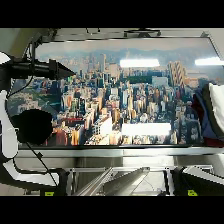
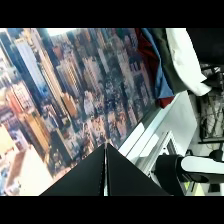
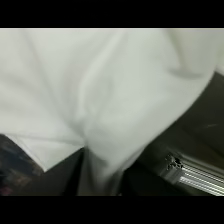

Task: Fold the shirts.

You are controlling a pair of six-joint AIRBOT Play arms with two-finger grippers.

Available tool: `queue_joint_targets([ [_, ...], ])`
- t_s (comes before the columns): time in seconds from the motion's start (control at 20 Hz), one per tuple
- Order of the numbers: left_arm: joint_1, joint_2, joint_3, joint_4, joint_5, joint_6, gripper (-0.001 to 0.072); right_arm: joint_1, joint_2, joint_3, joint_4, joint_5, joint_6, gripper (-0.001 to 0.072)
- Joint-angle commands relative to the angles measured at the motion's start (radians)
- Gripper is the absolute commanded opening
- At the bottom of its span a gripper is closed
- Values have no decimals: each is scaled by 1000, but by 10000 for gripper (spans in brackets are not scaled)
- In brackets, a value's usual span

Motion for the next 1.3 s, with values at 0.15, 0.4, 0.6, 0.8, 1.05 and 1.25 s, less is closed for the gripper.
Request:
queue_joint_targets([
  [0.15, -37, -1, 0, -2, 3, 3, 8, -8, 5, -13, -65, 103, -2, 648],
  [0.4, -31, 1, 3, -45, 0, 2, 7, 89, 18, 288, 11, 297, 65, 450],
  [0.6, -2, 31, 2, -101, -20, -17, 4, 257, 30, 364, 248, 190, 79, 431],
  [0.8, -44, 181, -88, 35, -14, -16, 4, 511, 74, 275, 314, 161, 56, 15],
  [1.05, -169, 463, -510, 63, 73, 0, 8, 855, 369, -192, 322, -118, 38, 16],
  [1.25, -269, 657, -888, 62, 211, 2, 11, 1152, 600, -574, 332, -270, 29, 16],
])
